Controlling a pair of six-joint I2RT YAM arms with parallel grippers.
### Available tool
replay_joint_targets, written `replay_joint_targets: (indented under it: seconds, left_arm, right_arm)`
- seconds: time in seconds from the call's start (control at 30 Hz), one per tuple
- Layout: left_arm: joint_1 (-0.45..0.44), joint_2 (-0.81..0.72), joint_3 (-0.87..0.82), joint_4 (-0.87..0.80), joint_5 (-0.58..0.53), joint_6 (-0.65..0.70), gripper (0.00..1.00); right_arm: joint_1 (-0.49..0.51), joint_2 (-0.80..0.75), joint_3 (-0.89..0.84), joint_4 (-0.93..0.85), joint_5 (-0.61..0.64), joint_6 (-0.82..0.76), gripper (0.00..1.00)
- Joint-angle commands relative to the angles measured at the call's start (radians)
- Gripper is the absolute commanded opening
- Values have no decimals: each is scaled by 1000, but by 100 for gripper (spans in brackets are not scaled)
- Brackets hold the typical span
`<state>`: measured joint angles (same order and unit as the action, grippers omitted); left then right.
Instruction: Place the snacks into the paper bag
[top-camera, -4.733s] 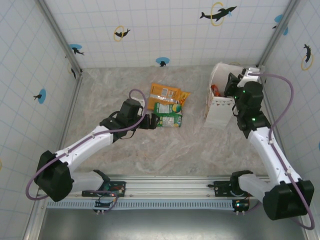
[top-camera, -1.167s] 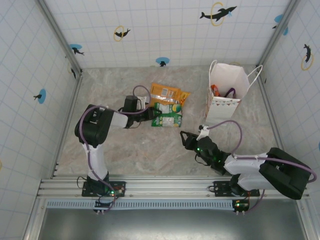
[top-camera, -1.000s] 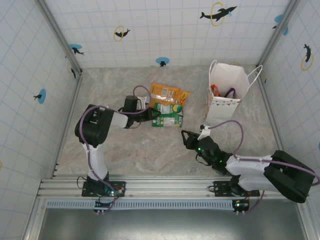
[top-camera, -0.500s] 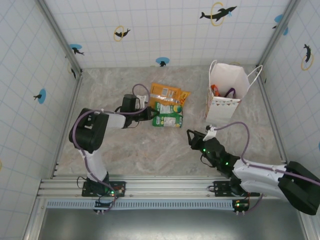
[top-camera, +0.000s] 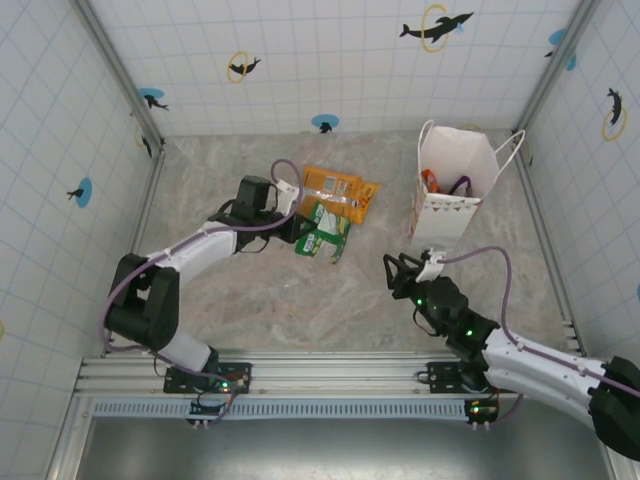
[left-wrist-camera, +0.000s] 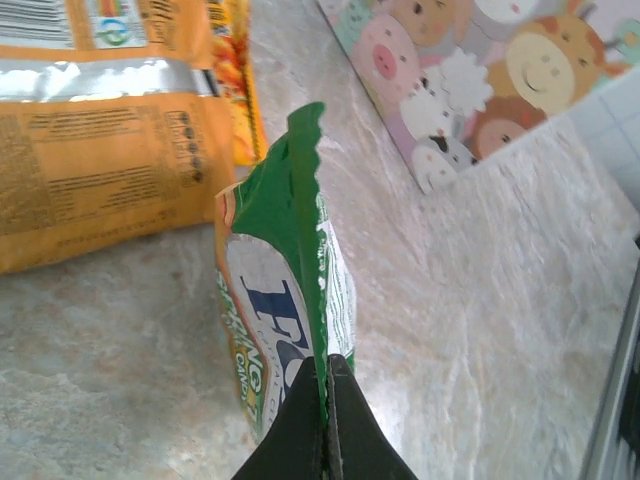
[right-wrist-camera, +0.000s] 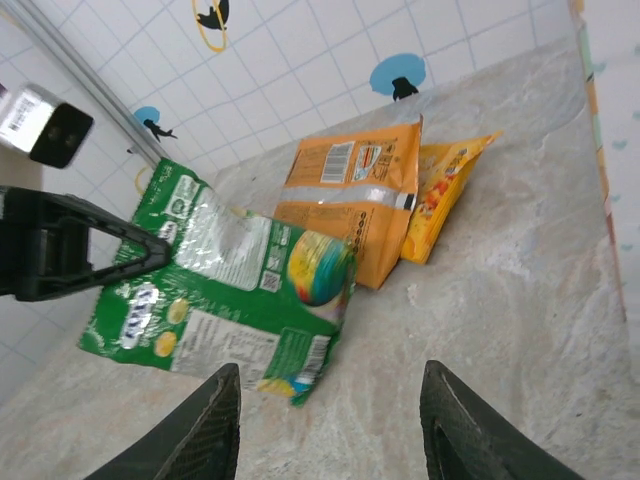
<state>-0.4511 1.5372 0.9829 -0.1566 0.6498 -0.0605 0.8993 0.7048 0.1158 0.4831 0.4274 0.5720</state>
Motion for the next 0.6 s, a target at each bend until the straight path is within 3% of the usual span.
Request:
replay_joint_targets:
  seconds: [0.0,0.23,0.57]
  left_arm:
    - [-29,-75,80,-241,-37,189,0]
    - [-59,-190,117,-367,-64,307,0]
    - [-108,-267,131,-508,-90,459,0]
  right_arm:
    - [-10,-46,23,-80,-5,-140,50]
    - [-19,-115,73,-143,-145,-327,51]
    - [-21,-94,181,-229,-361,-532,55]
